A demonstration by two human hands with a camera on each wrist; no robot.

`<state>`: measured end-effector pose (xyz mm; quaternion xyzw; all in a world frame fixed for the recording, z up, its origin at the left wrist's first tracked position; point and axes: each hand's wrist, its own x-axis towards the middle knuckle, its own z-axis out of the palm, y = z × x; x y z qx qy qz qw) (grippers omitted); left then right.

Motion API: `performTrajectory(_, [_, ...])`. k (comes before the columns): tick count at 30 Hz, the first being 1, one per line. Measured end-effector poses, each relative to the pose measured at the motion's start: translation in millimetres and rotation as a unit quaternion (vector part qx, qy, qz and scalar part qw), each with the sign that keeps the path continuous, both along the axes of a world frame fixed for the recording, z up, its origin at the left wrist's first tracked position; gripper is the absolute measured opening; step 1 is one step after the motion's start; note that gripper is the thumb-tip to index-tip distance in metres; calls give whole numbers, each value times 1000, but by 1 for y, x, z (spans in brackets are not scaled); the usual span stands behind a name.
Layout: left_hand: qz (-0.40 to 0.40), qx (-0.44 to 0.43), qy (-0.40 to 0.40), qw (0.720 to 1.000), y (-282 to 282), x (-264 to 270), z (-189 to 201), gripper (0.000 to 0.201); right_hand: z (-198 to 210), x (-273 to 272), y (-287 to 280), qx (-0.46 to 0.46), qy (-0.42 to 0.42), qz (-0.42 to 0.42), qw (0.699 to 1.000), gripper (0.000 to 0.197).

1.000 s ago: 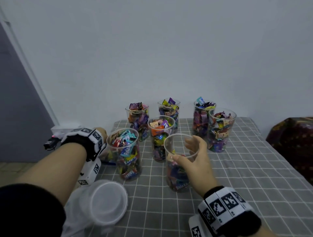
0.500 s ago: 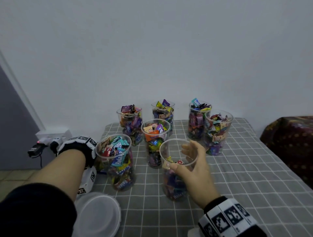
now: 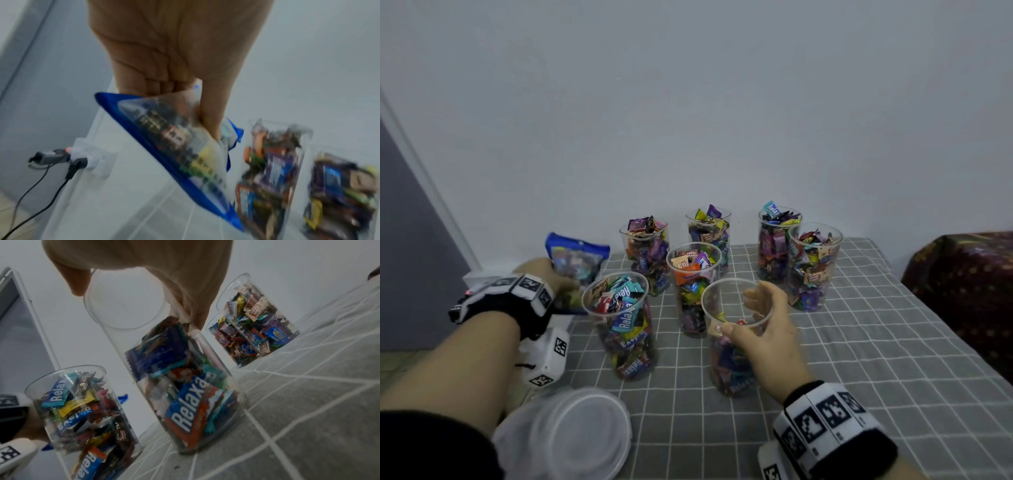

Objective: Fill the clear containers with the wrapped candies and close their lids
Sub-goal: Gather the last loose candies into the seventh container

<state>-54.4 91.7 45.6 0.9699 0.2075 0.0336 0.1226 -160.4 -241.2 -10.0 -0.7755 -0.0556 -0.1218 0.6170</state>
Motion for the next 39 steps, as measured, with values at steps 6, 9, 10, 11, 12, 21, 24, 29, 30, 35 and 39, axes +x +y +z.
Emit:
performTrajectory(6, [-17, -86, -268, 959, -6, -48, 75, 44, 5, -4, 0, -25, 16, -8, 1000, 78])
performTrajectory(9, [-96, -180, -359, 911, -29, -79, 101, 41, 11, -9, 0, -43, 19, -12, 999, 81])
performTrajectory(10, [-125, -218, -371, 894, -41, -93, 105, 41, 12, -9, -1, -47, 20, -13, 999, 81])
performTrajectory(11, [-157, -255, -373, 878, -55, -107, 107, 41, 13, -10, -1, -49, 22, -16, 998, 80])
performTrajectory(12, [-188, -290, -365, 865, -71, -121, 106, 44, 14, -11, -2, -50, 24, -18, 998, 78])
performTrajectory(21, [-337, -465, -183, 798, -167, -181, 13, 46, 21, -24, -33, -111, 22, 53, 992, 84])
performTrajectory(24, [-342, -479, -128, 798, -176, -181, -13, 47, 30, -32, -50, -76, -14, -5, 997, 46])
performTrajectory(29, [-327, -492, -52, 805, -184, -170, -43, 46, 52, -62, -51, 23, 30, 110, 993, 37])
performTrajectory(30, [-325, -499, -34, 802, -185, -168, -48, 45, 51, -64, -49, -4, 53, 136, 989, 36])
performTrajectory(35, [-319, -487, 24, 813, -192, -164, -65, 45, 34, -62, -36, -92, 135, 197, 967, 17])
performTrajectory(39, [-285, -459, -14, 841, -191, -163, -68, 32, 24, -60, -31, -94, 163, 176, 966, 28])
